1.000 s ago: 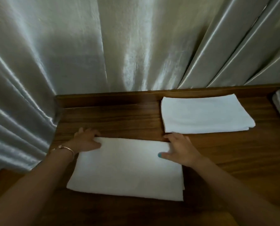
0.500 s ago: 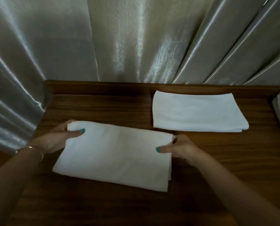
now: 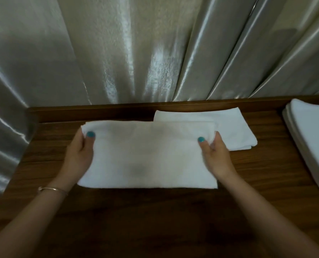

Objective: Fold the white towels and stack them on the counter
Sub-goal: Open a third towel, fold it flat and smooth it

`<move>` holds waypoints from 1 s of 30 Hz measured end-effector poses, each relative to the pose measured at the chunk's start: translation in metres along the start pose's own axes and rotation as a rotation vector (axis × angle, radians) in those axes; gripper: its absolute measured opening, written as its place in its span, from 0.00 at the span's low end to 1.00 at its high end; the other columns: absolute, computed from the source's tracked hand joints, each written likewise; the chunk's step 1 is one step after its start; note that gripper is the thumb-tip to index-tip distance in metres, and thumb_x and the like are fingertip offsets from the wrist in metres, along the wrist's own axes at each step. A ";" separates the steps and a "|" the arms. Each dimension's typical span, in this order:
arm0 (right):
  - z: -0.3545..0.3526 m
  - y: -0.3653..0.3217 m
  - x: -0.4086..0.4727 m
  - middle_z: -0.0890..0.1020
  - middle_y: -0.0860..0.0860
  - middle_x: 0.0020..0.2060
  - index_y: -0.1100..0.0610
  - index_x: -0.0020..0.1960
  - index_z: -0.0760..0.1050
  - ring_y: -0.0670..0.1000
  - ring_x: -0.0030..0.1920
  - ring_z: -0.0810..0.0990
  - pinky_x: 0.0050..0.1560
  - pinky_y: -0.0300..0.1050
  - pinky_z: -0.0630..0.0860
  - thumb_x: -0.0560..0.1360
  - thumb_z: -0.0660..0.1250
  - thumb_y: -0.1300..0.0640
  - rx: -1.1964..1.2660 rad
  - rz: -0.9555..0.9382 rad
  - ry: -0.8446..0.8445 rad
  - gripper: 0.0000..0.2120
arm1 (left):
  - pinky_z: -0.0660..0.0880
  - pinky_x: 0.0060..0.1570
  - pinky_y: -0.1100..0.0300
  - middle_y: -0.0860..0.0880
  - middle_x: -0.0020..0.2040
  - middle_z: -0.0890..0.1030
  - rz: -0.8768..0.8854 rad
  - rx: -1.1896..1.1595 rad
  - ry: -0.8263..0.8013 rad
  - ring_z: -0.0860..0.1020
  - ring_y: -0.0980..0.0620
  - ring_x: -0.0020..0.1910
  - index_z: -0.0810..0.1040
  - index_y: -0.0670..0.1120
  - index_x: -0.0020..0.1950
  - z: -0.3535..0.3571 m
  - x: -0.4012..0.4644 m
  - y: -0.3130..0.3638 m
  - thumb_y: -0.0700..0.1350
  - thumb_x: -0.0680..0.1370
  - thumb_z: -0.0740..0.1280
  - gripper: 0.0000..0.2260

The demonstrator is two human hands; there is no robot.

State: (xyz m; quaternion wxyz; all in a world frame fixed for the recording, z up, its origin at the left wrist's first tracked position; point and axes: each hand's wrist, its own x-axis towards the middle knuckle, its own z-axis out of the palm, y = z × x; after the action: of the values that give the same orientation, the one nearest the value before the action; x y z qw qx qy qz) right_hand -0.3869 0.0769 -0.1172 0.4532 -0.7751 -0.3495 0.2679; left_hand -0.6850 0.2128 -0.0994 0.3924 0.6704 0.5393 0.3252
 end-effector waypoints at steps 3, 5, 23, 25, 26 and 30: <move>-0.057 -0.019 0.047 0.77 0.50 0.42 0.56 0.56 0.68 0.49 0.38 0.77 0.34 0.43 0.72 0.78 0.66 0.49 -0.145 -0.013 0.083 0.14 | 0.72 0.38 0.60 0.52 0.43 0.78 0.091 -0.023 0.077 0.76 0.56 0.39 0.72 0.52 0.58 0.038 0.021 0.032 0.51 0.83 0.54 0.10; -0.091 -0.033 0.075 0.78 0.49 0.43 0.57 0.57 0.70 0.49 0.39 0.77 0.35 0.38 0.72 0.78 0.66 0.50 -0.193 -0.055 0.085 0.12 | 0.70 0.41 0.58 0.53 0.47 0.78 0.094 -0.065 0.088 0.76 0.54 0.43 0.74 0.50 0.58 0.069 0.039 0.052 0.50 0.83 0.55 0.11; -0.113 0.083 0.179 0.77 0.57 0.42 0.57 0.55 0.65 0.58 0.40 0.74 0.41 0.51 0.70 0.82 0.52 0.46 -0.924 0.097 0.123 0.14 | 0.71 0.43 0.54 0.42 0.49 0.79 -0.037 0.304 0.005 0.79 0.41 0.48 0.70 0.42 0.57 0.208 0.105 0.029 0.53 0.83 0.52 0.16; -0.108 0.085 0.177 0.77 0.58 0.44 0.58 0.56 0.65 0.60 0.42 0.76 0.41 0.50 0.70 0.82 0.52 0.45 -1.053 0.083 0.182 0.16 | 0.69 0.41 0.54 0.42 0.50 0.80 -0.048 0.525 0.068 0.79 0.41 0.47 0.67 0.43 0.62 0.214 0.102 0.030 0.55 0.82 0.52 0.18; -0.105 0.086 0.175 0.77 0.60 0.49 0.60 0.58 0.66 0.62 0.47 0.77 0.42 0.53 0.72 0.81 0.55 0.46 -1.084 0.047 0.234 0.17 | 0.69 0.41 0.54 0.42 0.51 0.81 -0.039 0.614 0.113 0.80 0.41 0.47 0.66 0.43 0.64 0.216 0.101 0.030 0.54 0.82 0.53 0.18; -0.090 0.084 0.164 0.69 0.63 0.67 0.58 0.71 0.61 0.66 0.64 0.71 0.60 0.61 0.70 0.77 0.61 0.43 -1.039 -0.160 0.322 0.28 | 0.69 0.61 0.48 0.42 0.59 0.77 0.217 0.814 0.380 0.75 0.42 0.58 0.68 0.43 0.67 0.227 0.093 0.028 0.47 0.76 0.65 0.20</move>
State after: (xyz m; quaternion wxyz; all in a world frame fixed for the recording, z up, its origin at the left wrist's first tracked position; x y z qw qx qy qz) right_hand -0.1951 0.1303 -0.1682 0.0776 -0.8990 -0.4199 -0.0969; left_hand -0.4574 0.2608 -0.1827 -0.0451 0.7509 0.6123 0.2433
